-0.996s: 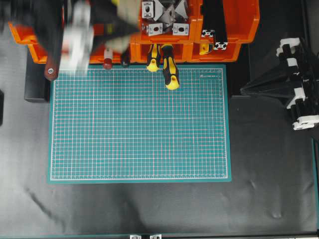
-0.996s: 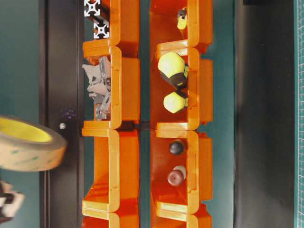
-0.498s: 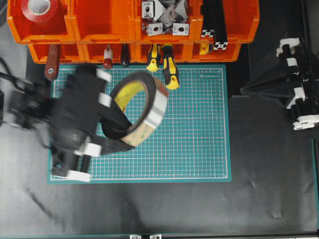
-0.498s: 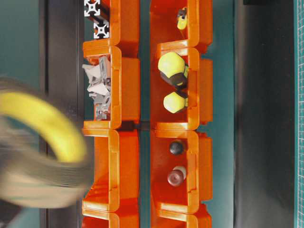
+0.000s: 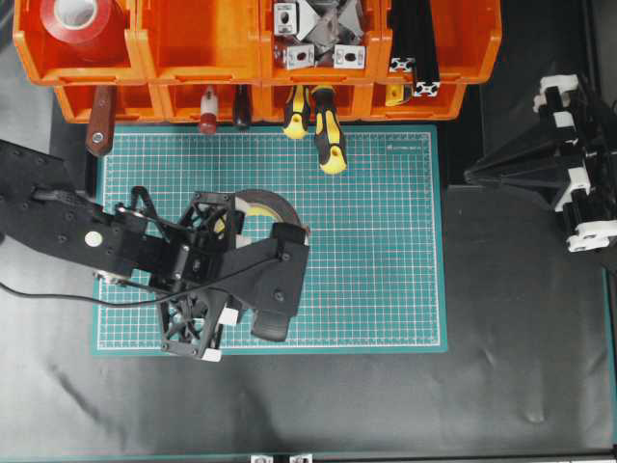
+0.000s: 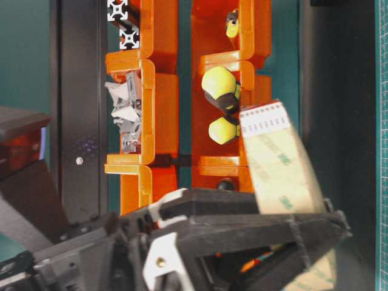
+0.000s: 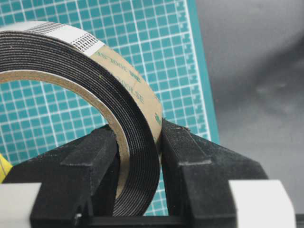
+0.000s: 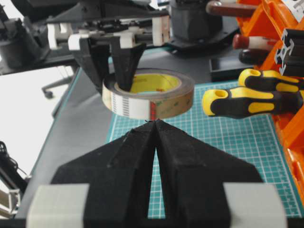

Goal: Pick foam from container rack with left arm.
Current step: 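Lift the foam tape roll out and carry it onto the green mat, then lower the roll flat on the mat, open the left gripper, withdraw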

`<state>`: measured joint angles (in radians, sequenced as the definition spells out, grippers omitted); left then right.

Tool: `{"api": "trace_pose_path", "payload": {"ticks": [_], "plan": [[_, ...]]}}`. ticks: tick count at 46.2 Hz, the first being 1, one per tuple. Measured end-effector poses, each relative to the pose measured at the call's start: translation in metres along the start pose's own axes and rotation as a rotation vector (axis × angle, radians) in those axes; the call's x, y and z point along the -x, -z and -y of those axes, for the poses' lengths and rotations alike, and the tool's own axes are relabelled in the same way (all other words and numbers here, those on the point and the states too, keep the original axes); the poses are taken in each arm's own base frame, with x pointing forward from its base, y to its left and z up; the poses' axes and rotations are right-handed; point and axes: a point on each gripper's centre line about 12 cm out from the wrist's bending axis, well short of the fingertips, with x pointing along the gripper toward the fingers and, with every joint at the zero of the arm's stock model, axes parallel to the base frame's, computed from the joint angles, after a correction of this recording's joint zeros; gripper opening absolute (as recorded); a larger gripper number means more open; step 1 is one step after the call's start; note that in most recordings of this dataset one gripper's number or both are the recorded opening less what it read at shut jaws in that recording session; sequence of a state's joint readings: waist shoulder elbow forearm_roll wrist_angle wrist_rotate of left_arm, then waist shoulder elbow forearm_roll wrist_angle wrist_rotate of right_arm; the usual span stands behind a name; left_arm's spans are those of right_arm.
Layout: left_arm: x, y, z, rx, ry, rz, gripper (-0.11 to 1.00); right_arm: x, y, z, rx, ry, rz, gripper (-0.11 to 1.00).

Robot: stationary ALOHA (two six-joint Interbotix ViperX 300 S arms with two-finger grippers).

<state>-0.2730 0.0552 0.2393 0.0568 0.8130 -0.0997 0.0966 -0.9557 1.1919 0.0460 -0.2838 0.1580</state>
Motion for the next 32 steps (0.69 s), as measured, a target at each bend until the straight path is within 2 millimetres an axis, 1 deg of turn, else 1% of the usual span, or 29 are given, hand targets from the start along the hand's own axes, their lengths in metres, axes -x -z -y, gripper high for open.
{"api": "trace_pose_path", "payload": {"ticks": [14, 32], "plan": [[-0.002, 0.003, 0.0, 0.0, -0.001, -0.012, 0.24, 0.0, 0.0, 0.0, 0.0, -0.001, 0.0, 0.0], [-0.003, 0.012, -0.001, 0.011, -0.01, -0.09, 0.24, 0.0, 0.0, 0.0, 0.0, 0.0, 0.0, 0.0]]}}
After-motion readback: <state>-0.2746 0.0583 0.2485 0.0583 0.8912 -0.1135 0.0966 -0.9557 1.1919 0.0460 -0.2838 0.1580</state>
